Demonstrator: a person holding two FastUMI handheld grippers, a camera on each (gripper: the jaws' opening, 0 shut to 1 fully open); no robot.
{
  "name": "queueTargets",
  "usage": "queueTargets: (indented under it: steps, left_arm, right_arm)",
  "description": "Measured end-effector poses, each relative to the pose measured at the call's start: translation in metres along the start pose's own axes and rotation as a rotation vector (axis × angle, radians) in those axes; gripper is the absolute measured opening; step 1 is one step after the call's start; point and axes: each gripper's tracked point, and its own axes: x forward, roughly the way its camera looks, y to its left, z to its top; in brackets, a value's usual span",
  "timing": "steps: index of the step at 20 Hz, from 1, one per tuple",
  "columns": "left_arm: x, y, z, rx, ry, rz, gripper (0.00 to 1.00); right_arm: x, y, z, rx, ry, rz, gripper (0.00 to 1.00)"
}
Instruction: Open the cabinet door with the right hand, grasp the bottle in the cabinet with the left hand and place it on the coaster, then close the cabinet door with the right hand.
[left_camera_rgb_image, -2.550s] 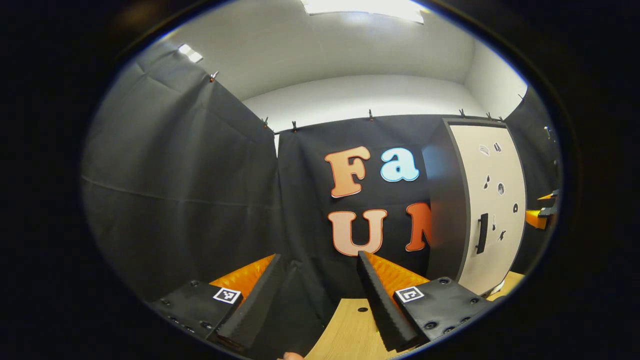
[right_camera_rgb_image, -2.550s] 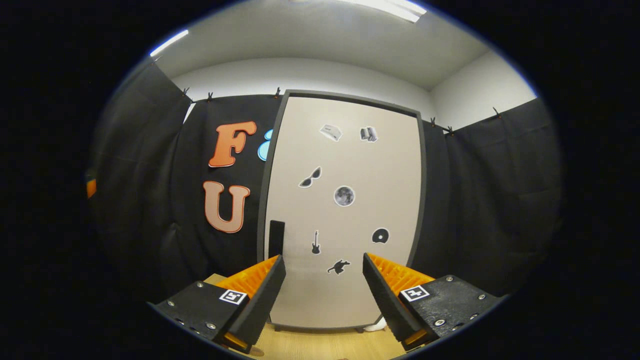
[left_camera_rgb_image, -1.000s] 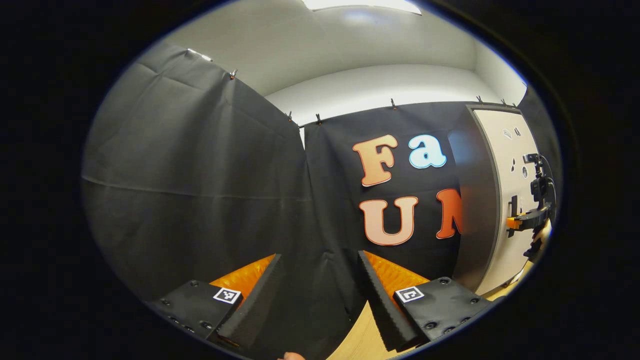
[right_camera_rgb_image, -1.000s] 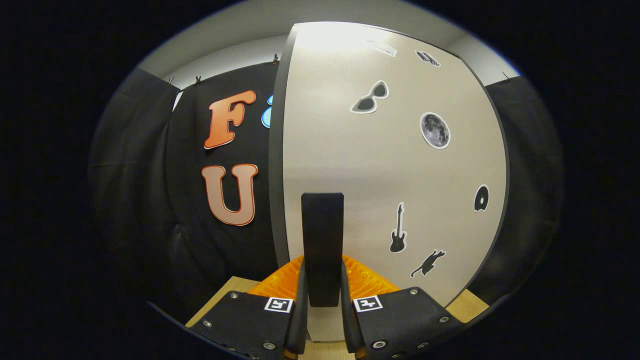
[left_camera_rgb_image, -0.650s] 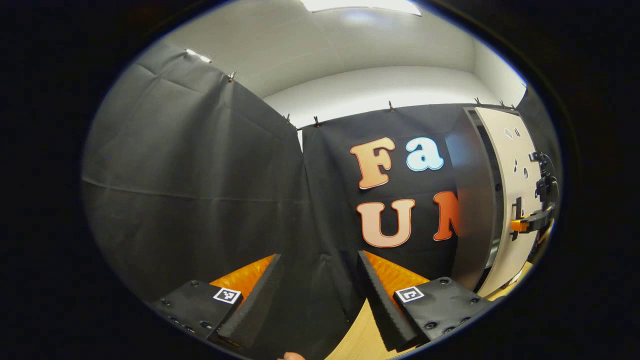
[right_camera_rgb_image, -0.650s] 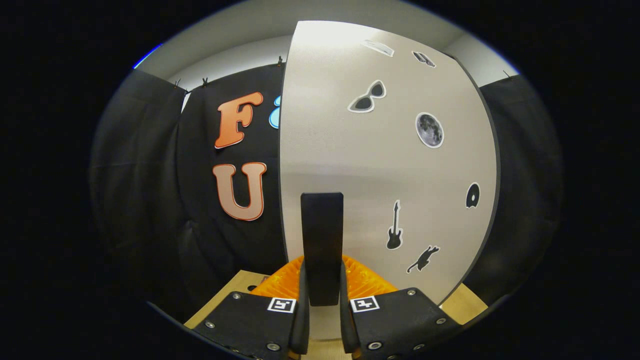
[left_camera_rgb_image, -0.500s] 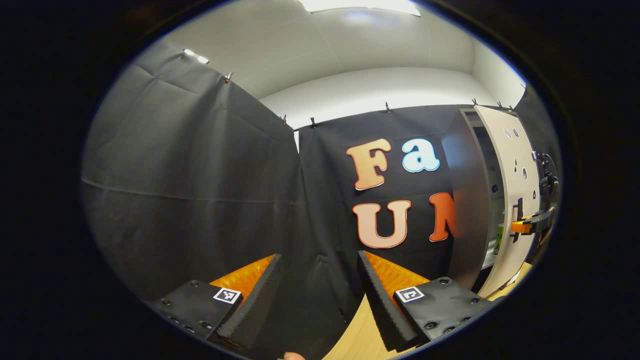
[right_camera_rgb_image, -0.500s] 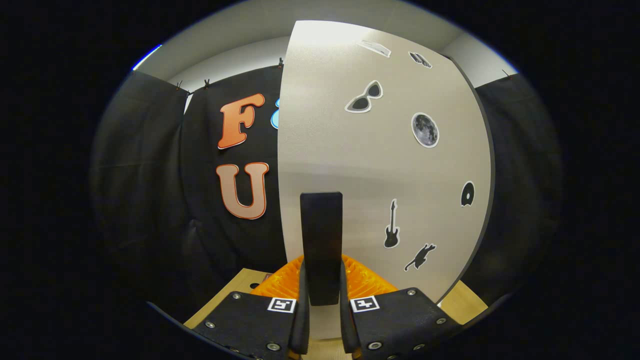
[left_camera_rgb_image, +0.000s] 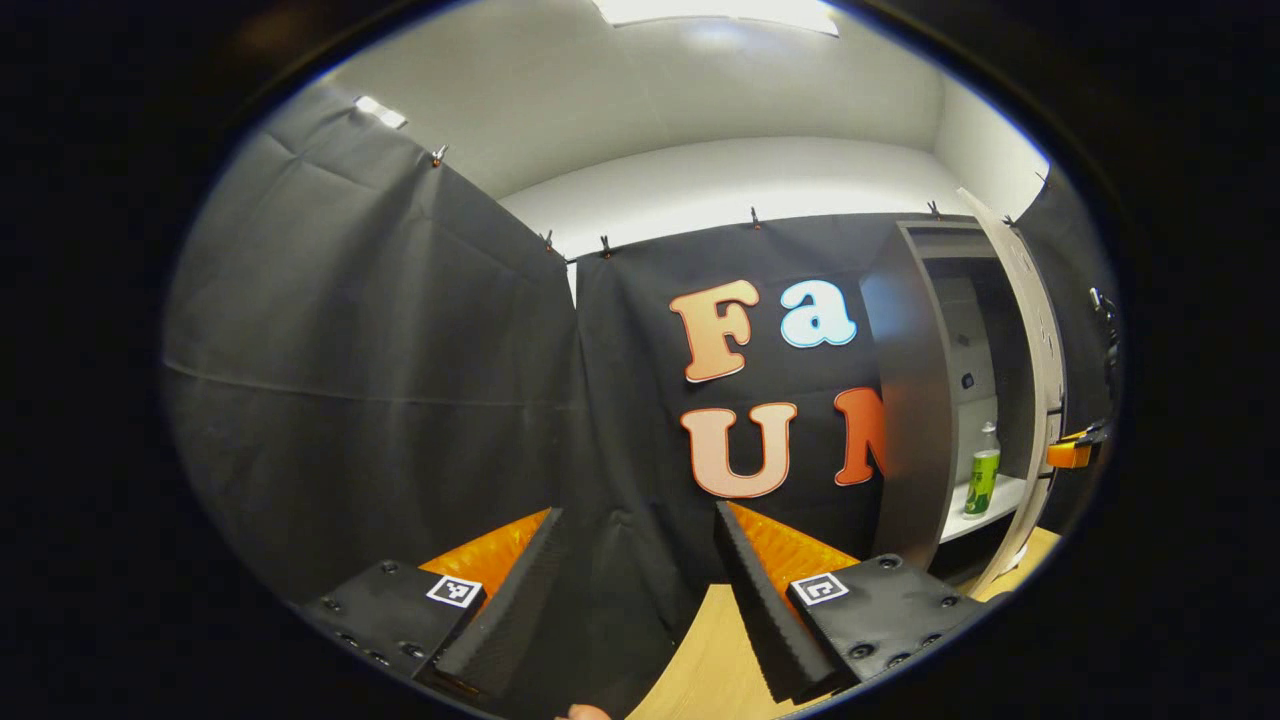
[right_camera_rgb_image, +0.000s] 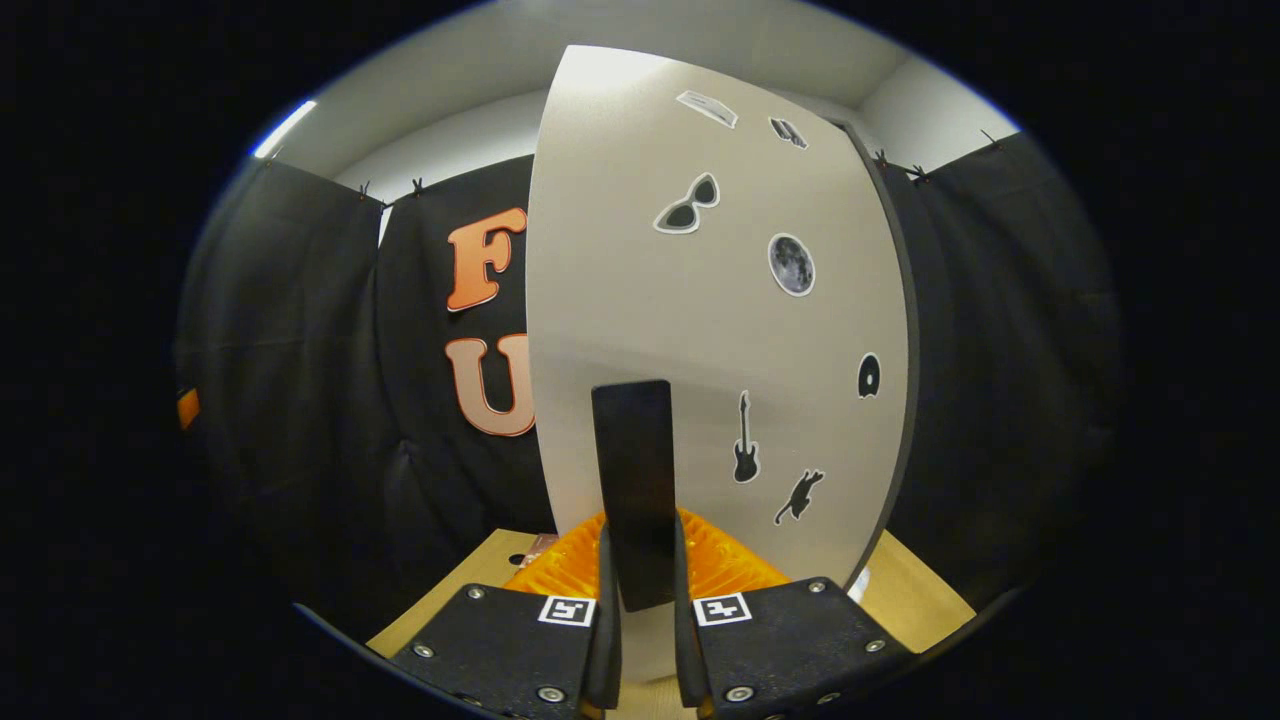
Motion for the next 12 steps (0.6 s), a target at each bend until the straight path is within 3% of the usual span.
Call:
queueTargets:
  steps: [12]
  left_arm:
    - [0.011, -0.047, -0.001, -0.022, -0.005, -0.097, 0.94]
  right_arm:
    - [-0.031, -0.038, 0.001, -0.007, -0.019, -0.136, 0.17]
